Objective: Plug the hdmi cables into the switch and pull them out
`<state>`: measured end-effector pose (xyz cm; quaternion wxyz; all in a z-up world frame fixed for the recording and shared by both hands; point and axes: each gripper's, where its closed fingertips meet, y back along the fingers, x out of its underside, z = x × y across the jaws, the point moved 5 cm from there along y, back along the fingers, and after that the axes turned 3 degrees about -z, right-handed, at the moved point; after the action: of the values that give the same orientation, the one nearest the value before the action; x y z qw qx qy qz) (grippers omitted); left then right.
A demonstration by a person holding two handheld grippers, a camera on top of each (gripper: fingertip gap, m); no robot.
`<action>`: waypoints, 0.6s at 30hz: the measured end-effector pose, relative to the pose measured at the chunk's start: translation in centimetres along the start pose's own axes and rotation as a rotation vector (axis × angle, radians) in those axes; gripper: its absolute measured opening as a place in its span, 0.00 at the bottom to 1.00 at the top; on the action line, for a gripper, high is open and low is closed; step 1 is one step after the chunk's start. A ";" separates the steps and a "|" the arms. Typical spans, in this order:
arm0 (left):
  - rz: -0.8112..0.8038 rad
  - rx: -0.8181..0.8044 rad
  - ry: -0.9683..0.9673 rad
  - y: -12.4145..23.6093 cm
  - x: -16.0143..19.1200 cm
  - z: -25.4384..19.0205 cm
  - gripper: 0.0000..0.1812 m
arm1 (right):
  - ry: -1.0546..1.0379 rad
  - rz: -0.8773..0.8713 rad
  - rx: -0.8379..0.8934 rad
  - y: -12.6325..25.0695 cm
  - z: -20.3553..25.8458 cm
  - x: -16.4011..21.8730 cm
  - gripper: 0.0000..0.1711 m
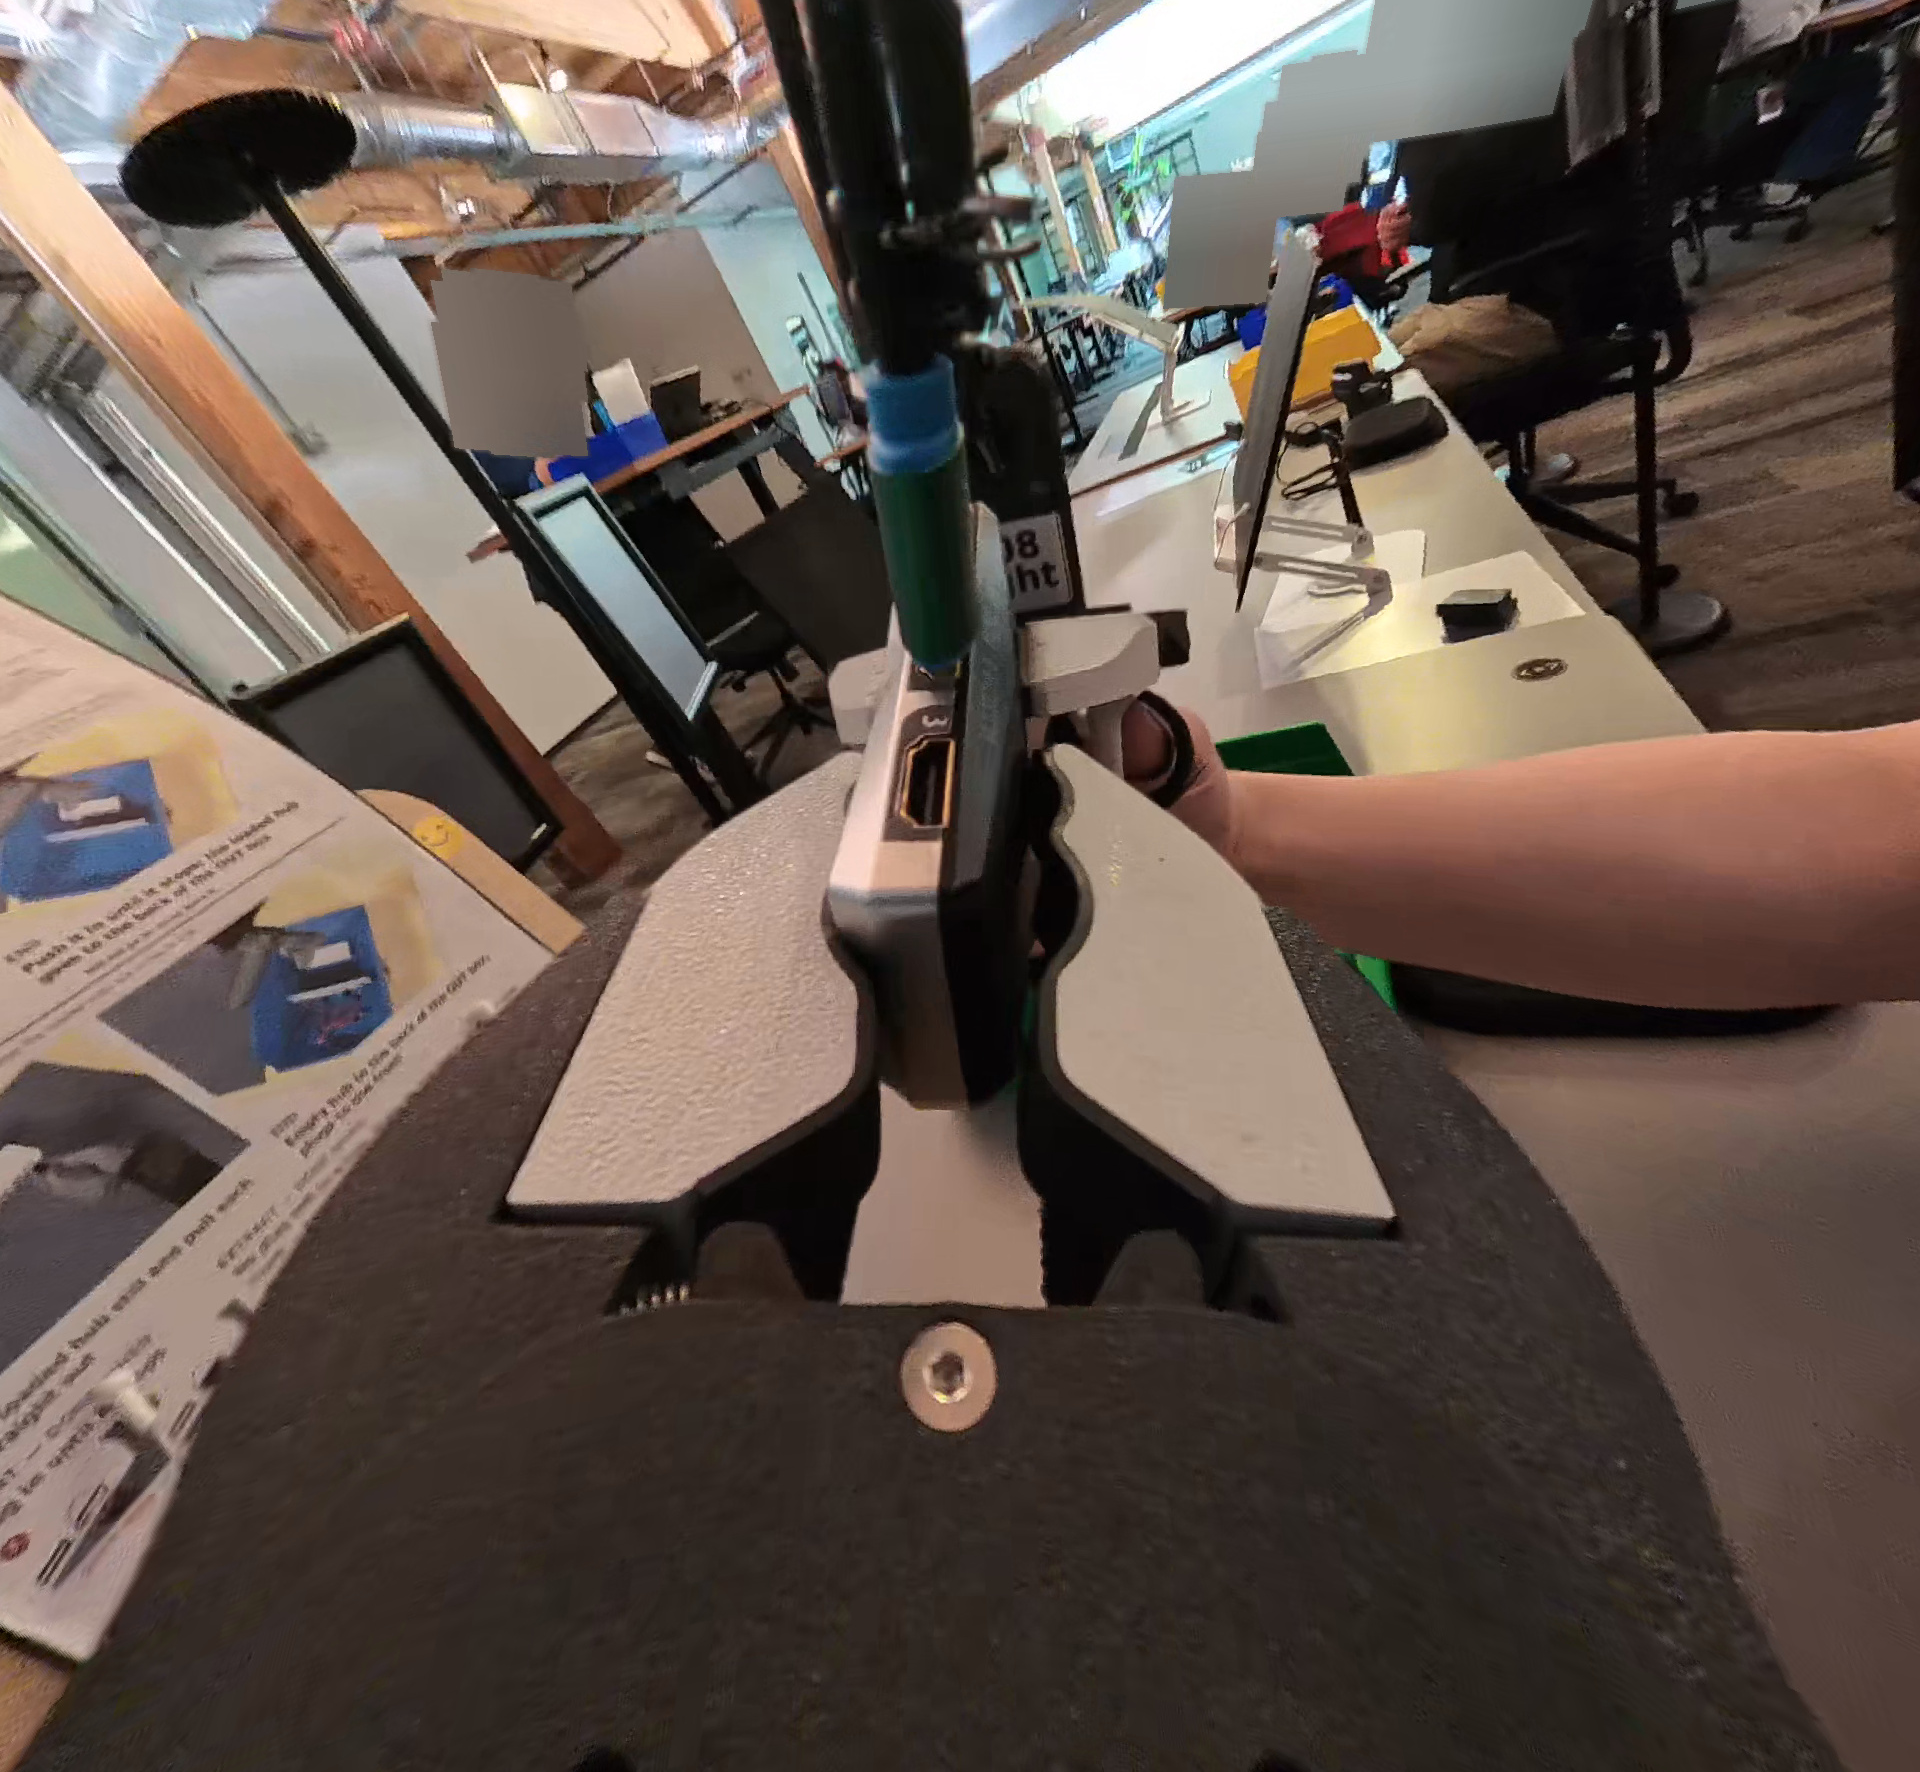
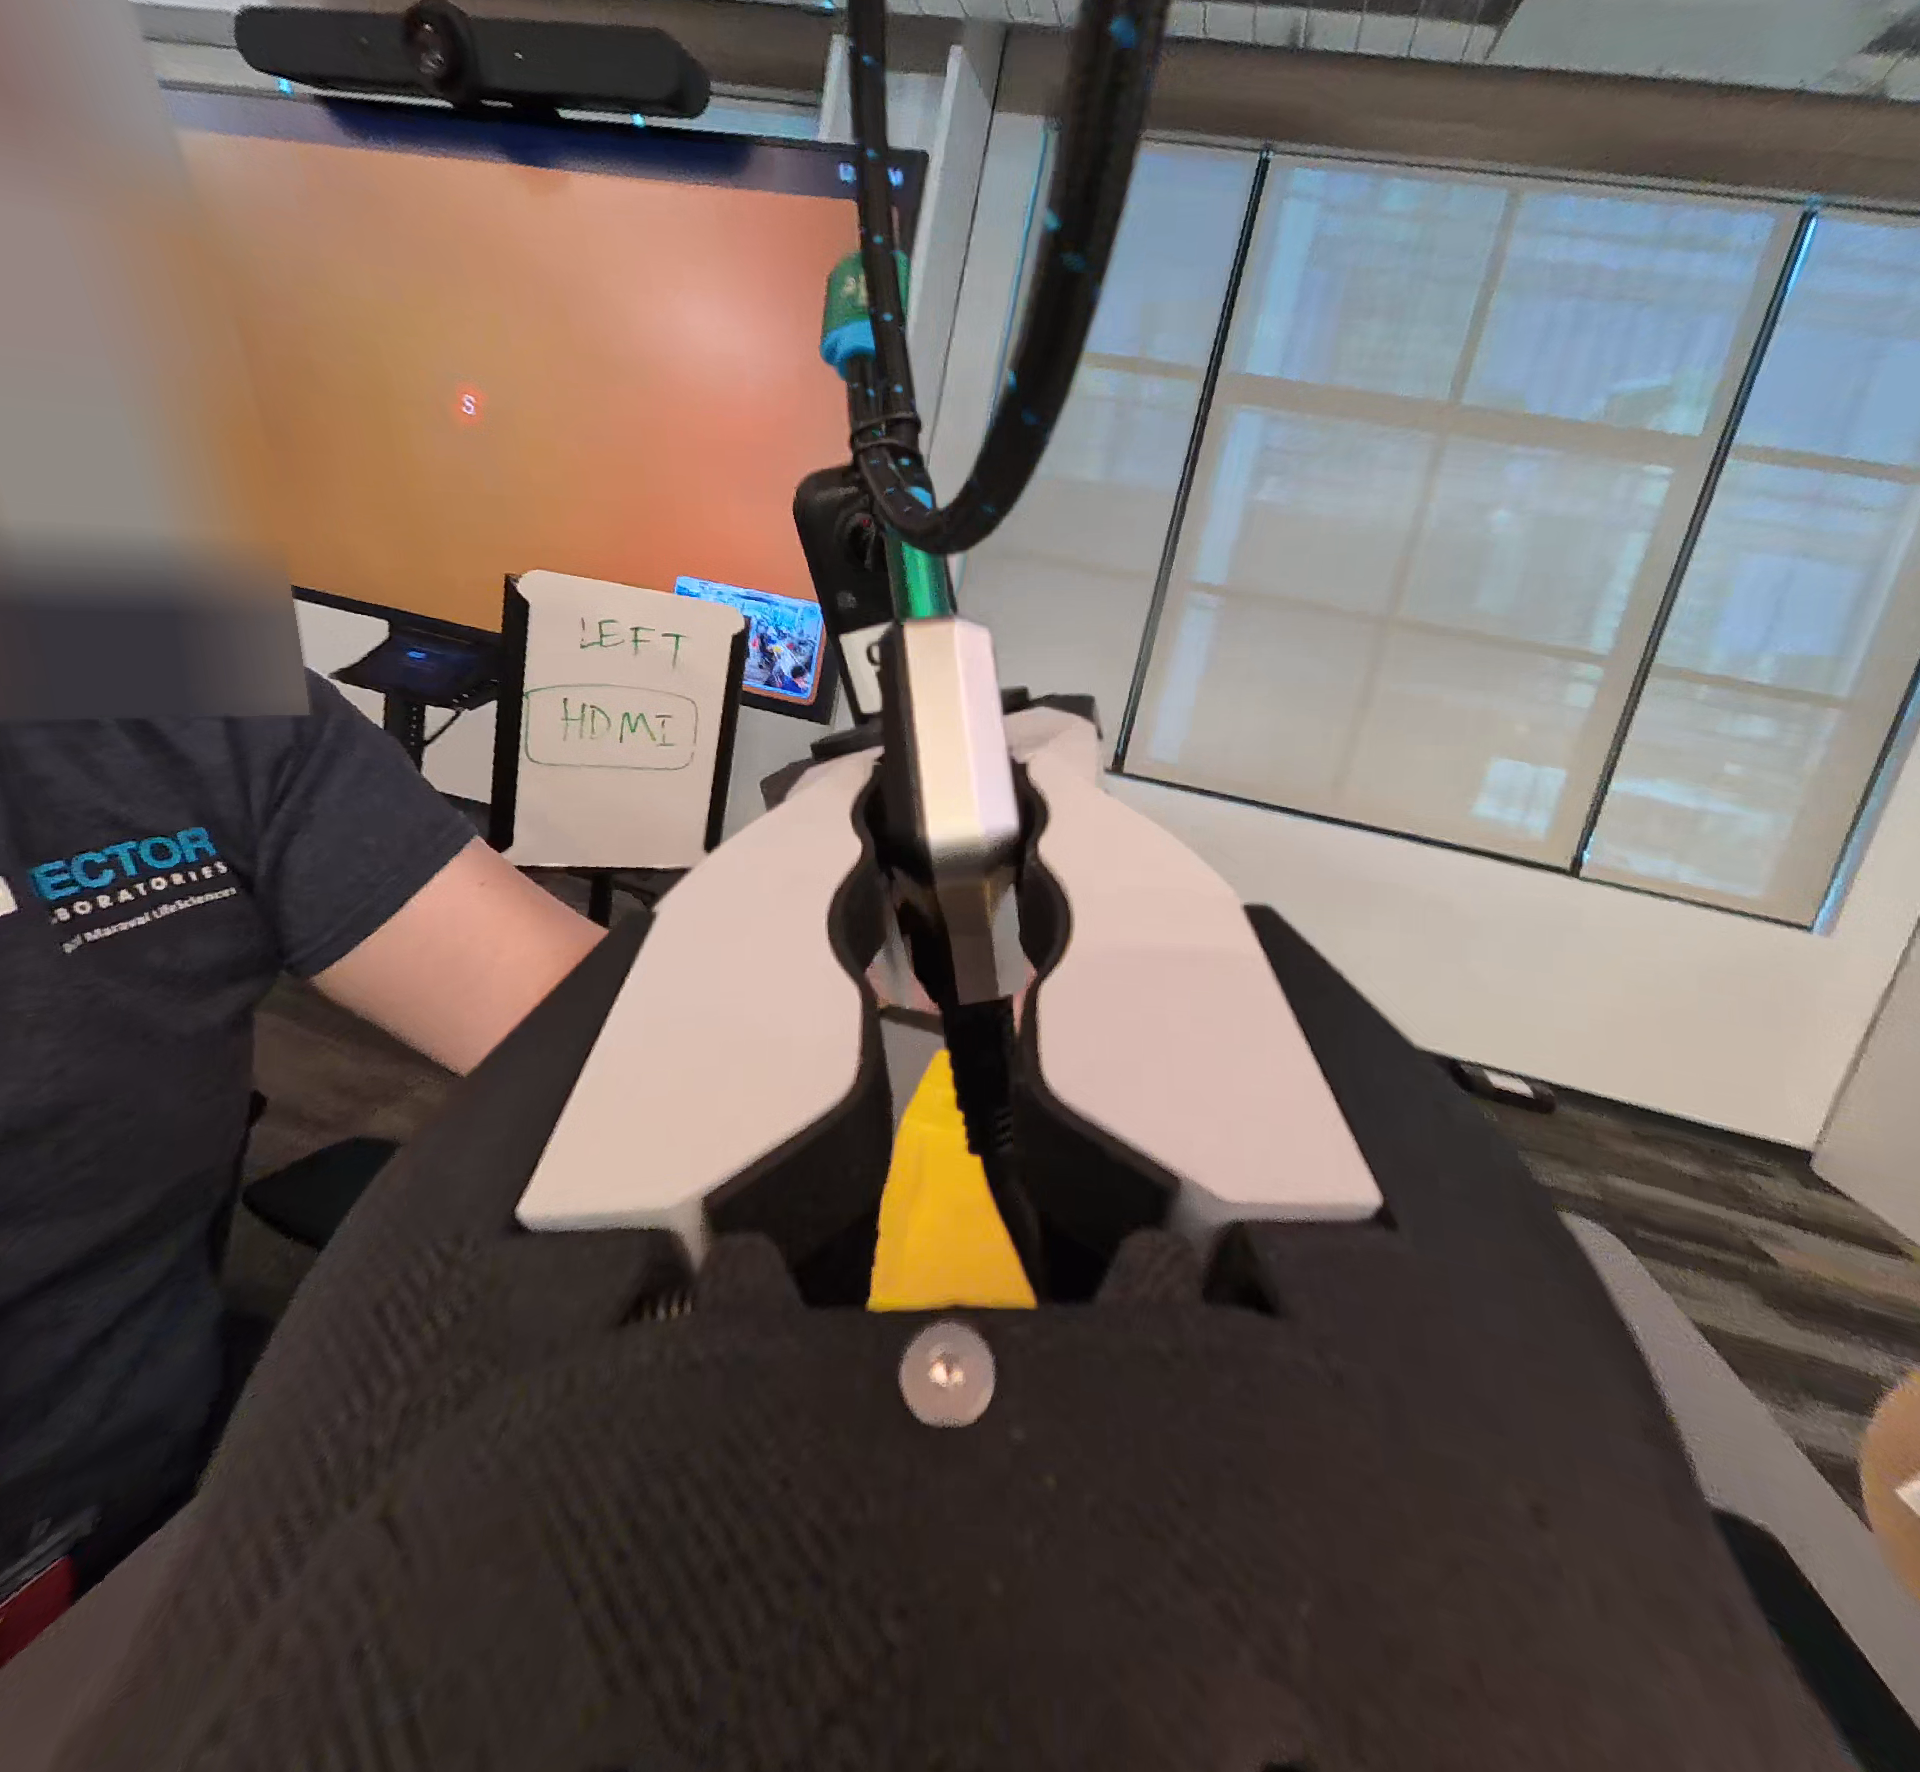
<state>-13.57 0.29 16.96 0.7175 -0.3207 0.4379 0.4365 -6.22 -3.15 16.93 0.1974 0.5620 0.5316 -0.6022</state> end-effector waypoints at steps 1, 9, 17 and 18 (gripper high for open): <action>0.026 -0.008 0.002 -0.1 0.3 0.2 0.14 | 0.000 0.022 0.027 0.2 -0.3 0.2 0.14; 0.321 -0.274 -0.279 1.0 3.4 2.7 0.13 | 0.124 0.210 0.571 6.1 -1.6 -3.3 0.24; 0.605 -0.426 -0.680 1.2 6.4 5.0 0.12 | 0.225 0.600 0.828 3.8 5.5 -8.6 0.22; 0.648 -0.433 -0.731 1.1 6.9 5.1 0.13 | 0.198 0.636 0.830 2.7 5.7 -8.8 0.22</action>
<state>-11.20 7.39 12.69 0.5692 -0.1367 0.1358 0.7993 -4.03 -12.17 22.50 0.0802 0.7804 0.0681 -0.6163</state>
